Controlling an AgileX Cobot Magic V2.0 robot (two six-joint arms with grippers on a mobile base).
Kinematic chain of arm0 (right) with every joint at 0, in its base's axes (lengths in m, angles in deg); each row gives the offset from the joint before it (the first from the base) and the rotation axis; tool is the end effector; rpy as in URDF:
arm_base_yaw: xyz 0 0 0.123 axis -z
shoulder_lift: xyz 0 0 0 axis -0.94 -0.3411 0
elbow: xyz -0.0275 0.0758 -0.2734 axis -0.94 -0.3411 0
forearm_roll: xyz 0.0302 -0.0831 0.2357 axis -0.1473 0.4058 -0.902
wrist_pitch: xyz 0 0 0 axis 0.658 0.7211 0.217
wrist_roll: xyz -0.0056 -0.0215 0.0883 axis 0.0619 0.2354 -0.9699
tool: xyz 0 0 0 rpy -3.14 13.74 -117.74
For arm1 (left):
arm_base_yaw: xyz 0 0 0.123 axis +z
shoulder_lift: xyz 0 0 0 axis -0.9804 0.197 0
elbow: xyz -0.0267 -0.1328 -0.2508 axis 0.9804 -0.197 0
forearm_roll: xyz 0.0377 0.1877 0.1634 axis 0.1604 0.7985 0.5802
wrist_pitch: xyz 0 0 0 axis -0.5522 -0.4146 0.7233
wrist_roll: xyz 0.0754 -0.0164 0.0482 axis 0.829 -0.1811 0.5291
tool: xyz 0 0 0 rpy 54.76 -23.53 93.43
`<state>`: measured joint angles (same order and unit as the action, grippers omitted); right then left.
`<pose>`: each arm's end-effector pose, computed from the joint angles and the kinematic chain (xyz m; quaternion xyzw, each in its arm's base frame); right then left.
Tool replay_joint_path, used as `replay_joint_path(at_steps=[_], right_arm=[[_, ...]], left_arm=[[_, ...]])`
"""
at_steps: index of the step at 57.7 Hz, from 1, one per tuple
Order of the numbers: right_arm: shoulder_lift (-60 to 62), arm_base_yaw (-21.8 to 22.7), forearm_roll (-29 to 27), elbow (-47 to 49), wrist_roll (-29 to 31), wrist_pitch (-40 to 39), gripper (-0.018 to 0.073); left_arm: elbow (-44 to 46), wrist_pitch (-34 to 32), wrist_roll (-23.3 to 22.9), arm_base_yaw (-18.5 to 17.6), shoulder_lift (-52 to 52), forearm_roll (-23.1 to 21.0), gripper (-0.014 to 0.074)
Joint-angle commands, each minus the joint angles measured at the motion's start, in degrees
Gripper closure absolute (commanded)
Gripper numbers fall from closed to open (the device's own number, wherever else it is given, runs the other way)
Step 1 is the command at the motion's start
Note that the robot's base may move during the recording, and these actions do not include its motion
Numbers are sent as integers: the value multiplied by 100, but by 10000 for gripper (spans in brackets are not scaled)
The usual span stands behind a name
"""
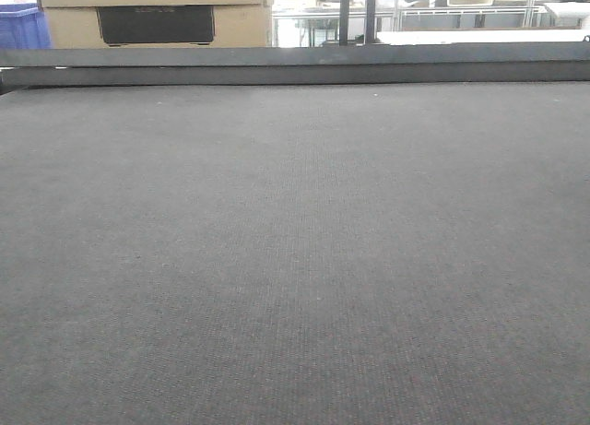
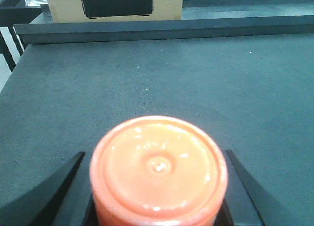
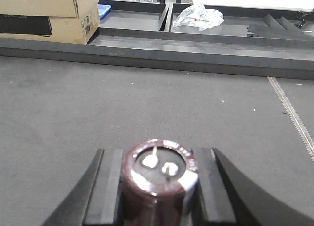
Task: Place cylindrical capacitor in blue bin on shelf
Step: 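Lift both held cylinders off the table surface, then drive the base away from the table toward the shelf rack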
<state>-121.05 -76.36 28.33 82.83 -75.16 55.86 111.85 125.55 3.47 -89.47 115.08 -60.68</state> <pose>0.1102 0.0141 0.4420 -0.0436 0.7849 0.0468 0.6163 0.1142 -0.0193 0.4724 0.0783 0.8177 -0.0369 0.5690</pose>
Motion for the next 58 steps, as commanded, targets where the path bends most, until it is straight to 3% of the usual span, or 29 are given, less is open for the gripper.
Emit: replay_joint_path(at_steps=[1, 58], right_arm=[[29, -11, -6, -18, 12, -130, 721], [29, -11, -6, -18, 12, -130, 721]], left_arm=[[21, -112, 0, -39, -28, -6, 707], [21, -122, 0, -39, -28, -6, 707]])
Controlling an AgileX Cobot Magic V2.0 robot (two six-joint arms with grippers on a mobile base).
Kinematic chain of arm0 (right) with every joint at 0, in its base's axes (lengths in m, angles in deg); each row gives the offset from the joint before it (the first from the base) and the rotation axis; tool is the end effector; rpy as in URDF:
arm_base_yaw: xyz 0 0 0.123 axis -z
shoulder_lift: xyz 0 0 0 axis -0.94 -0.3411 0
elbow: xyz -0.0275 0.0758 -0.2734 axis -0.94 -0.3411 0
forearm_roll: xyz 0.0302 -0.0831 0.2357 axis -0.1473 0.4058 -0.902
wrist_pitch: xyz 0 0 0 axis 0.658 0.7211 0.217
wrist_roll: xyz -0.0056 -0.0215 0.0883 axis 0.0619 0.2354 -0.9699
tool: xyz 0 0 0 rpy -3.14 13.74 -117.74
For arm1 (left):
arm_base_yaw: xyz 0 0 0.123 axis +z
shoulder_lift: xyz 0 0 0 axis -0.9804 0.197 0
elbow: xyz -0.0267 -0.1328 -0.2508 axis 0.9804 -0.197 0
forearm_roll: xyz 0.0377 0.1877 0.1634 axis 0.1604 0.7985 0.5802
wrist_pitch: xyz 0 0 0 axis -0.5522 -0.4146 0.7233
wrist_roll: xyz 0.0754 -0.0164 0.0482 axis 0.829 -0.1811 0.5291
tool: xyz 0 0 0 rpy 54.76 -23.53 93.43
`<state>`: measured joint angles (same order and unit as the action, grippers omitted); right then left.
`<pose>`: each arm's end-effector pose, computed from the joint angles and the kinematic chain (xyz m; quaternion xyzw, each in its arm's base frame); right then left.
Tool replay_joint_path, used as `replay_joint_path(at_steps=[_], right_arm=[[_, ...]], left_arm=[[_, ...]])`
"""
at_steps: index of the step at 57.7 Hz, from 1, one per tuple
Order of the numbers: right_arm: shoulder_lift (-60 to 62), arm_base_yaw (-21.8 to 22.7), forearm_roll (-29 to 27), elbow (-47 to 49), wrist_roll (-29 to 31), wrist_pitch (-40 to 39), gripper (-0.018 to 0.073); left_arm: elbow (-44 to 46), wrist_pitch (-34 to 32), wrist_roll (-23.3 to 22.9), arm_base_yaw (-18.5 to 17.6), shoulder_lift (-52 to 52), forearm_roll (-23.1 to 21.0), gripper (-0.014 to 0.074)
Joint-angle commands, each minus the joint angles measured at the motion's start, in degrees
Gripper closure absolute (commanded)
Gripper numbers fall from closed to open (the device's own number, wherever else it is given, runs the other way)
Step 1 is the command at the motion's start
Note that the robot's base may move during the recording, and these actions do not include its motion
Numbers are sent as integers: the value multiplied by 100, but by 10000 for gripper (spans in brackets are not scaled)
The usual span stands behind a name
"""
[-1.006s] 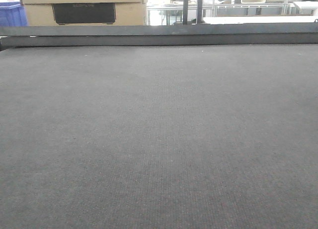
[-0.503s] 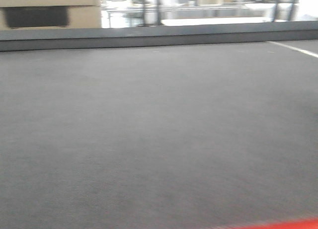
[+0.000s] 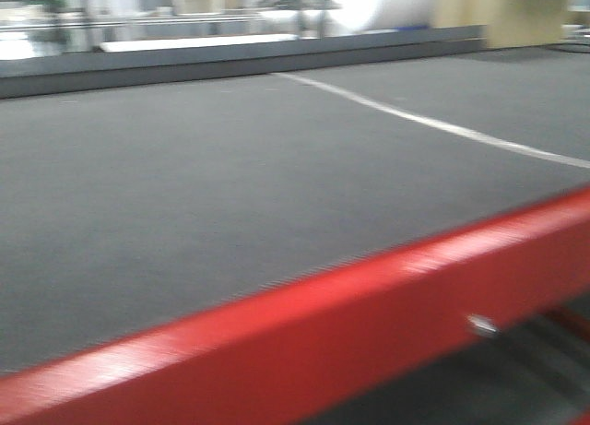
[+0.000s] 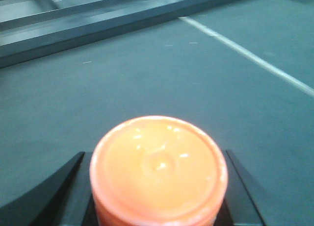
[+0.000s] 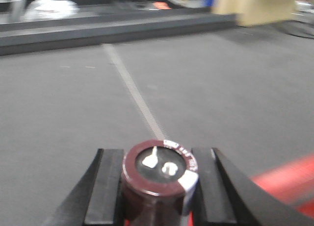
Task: Place cylindrical capacitor in blue bin on shelf
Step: 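Drive the base away from the table toward the shelf rack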
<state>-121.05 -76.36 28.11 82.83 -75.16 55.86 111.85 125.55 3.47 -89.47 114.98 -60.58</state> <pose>0.1102 0.0143 0.4420 -0.0432 0.7849 0.0487 0.6162 0.1136 -0.0190 0.4726 0.0783 0.8172 -0.0361 0.5698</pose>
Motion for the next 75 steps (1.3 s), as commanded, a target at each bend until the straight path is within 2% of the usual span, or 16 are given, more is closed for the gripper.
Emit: replay_joint_path(at_steps=[1, 75], right_arm=[[29, -11, 16, -18, 12, -130, 721], [29, -11, 16, -18, 12, -130, 721]], left_arm=[[21, -122, 0, -39, -18, -17, 707], [21, -122, 0, -39, -18, -17, 707]])
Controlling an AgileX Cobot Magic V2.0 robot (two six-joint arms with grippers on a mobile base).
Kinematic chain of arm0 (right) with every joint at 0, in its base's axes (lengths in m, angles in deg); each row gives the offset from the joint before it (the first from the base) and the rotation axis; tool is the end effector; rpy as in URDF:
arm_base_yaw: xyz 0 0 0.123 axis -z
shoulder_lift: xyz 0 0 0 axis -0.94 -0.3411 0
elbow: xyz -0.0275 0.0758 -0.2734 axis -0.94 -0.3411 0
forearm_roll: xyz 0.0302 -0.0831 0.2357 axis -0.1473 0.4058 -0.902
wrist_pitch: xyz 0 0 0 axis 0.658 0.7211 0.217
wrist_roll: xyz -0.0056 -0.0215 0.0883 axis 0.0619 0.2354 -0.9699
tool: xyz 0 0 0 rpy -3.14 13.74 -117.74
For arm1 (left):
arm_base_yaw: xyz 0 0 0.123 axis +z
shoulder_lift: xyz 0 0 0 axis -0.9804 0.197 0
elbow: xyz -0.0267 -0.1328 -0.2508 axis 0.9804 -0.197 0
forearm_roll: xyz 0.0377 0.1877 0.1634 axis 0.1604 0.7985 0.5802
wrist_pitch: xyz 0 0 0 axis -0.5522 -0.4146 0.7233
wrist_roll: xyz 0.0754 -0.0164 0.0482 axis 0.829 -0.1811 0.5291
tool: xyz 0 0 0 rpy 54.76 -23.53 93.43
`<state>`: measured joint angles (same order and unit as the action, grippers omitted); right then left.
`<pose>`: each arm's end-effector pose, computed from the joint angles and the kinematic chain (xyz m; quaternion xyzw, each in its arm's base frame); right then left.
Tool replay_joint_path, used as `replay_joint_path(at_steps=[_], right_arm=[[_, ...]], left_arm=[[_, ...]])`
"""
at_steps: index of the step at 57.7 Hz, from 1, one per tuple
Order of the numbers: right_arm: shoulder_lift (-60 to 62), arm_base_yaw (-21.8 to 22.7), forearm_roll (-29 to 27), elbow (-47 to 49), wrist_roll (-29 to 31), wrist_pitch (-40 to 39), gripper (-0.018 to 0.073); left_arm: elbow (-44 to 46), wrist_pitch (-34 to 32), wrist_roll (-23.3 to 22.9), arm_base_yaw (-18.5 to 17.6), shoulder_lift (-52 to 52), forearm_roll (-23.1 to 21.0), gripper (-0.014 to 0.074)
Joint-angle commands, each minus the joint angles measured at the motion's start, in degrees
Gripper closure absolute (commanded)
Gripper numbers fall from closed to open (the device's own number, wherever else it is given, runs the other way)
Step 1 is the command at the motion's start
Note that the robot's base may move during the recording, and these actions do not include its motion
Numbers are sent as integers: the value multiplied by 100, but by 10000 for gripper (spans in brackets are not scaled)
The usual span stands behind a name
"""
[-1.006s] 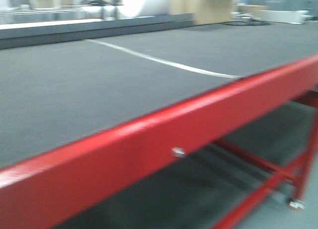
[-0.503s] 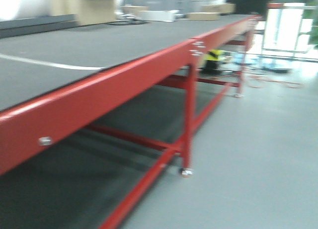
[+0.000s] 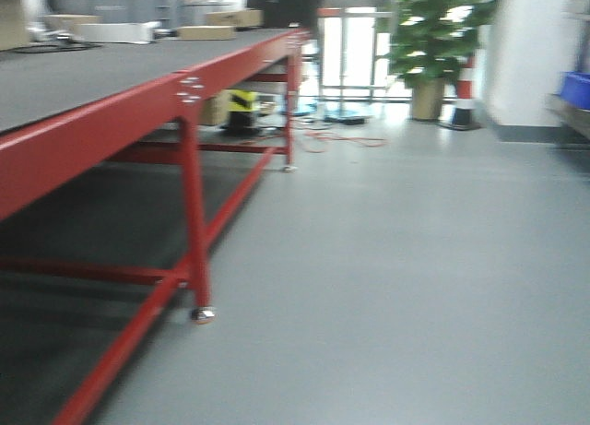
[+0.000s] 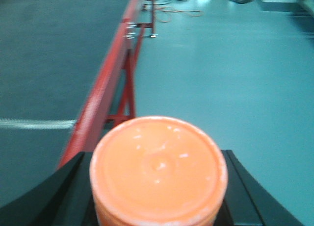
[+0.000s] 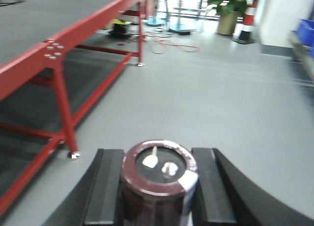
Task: Place cylindrical capacitor in blue bin on shelf
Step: 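Drive the base away from the table toward the shelf rack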
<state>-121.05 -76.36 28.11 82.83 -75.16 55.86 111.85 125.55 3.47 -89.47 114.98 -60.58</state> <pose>0.1102 0.0143 0.4420 -0.0432 0.7849 0.0487 0.6162 0.1136 -0.0190 0.4726 0.0783 0.8172 -0.0361 0.5698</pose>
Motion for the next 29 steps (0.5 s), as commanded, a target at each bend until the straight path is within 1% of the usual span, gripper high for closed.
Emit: replay_joint_path(at_steps=[1, 29], right_arm=[[29, -11, 16, -18, 12, -130, 721], [29, -11, 16, -18, 12, -130, 721]], left_arm=[[21, -122, 0, -39, -18, -17, 707], [21, -122, 0, -39, -18, -17, 707]])
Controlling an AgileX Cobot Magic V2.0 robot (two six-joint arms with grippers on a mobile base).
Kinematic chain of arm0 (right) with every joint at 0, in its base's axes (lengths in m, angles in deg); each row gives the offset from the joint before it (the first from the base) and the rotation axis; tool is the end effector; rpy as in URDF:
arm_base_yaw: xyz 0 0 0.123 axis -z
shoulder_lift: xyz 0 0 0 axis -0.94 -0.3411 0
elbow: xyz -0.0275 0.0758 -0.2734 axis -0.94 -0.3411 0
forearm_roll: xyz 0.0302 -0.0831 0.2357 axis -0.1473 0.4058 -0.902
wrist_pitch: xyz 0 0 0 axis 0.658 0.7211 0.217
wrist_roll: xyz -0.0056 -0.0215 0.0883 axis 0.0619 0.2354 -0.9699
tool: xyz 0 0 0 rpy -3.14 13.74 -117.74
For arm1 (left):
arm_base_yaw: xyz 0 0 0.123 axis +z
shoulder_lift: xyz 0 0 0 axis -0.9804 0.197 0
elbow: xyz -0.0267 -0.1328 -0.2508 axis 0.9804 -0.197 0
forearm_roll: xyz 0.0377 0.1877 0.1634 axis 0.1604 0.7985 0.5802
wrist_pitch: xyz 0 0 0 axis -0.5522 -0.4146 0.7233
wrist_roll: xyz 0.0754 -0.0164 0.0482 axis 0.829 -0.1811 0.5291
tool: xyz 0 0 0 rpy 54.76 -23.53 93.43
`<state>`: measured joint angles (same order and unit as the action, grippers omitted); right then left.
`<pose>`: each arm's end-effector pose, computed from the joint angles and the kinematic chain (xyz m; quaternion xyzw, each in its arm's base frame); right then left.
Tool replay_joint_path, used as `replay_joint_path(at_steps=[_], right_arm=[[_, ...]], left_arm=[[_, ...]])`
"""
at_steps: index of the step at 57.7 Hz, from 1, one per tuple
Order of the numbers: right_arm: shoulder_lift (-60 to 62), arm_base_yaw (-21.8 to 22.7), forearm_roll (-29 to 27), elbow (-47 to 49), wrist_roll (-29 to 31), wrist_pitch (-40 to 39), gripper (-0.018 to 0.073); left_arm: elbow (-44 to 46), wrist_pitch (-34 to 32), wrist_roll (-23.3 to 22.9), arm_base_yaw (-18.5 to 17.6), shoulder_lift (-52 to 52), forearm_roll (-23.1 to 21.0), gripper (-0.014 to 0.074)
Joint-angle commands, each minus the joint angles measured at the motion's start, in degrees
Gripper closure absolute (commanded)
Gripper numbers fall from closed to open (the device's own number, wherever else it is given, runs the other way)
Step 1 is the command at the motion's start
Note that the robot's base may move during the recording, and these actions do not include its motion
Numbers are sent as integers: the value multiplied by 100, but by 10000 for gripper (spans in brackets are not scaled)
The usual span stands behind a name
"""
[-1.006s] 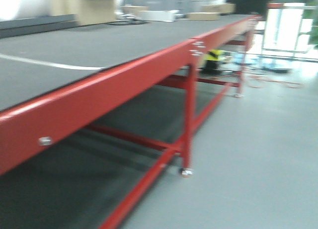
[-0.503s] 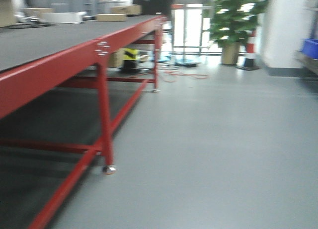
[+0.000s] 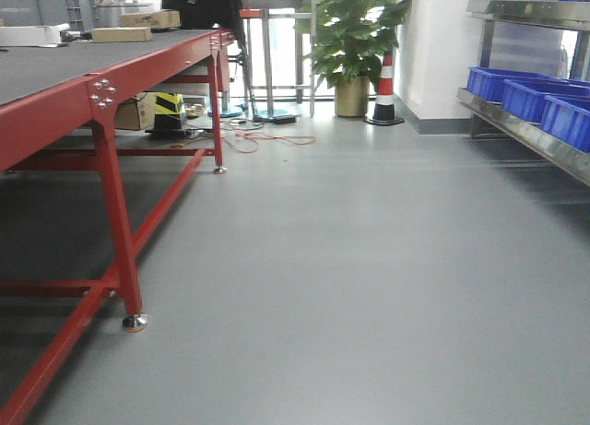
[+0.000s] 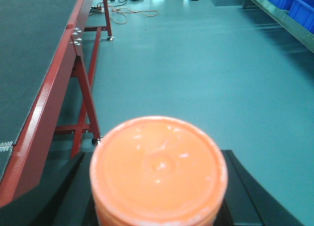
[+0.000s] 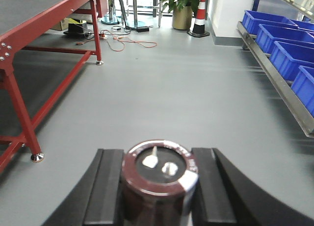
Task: Place cylindrical capacitor in blue bin on shelf
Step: 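Drive the base away from the table toward the shelf rack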
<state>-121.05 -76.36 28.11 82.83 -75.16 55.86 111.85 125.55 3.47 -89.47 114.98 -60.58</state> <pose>0.1102 0.0143 0.4420 -0.0432 0.7849 0.0487 0.6162 0.1136 -0.0190 0.4726 0.0783 0.8172 -0.0361 0.5698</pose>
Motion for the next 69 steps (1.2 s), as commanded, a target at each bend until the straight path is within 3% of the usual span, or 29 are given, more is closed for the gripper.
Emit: replay_joint_path(at_steps=[1, 69], right_arm=[[29, -11, 16, -18, 12, -130, 721], [29, -11, 16, -18, 12, -130, 721]], left_arm=[[21, -122, 0, -39, -18, -17, 707], [21, -144, 0, -39, -42, -17, 707]])
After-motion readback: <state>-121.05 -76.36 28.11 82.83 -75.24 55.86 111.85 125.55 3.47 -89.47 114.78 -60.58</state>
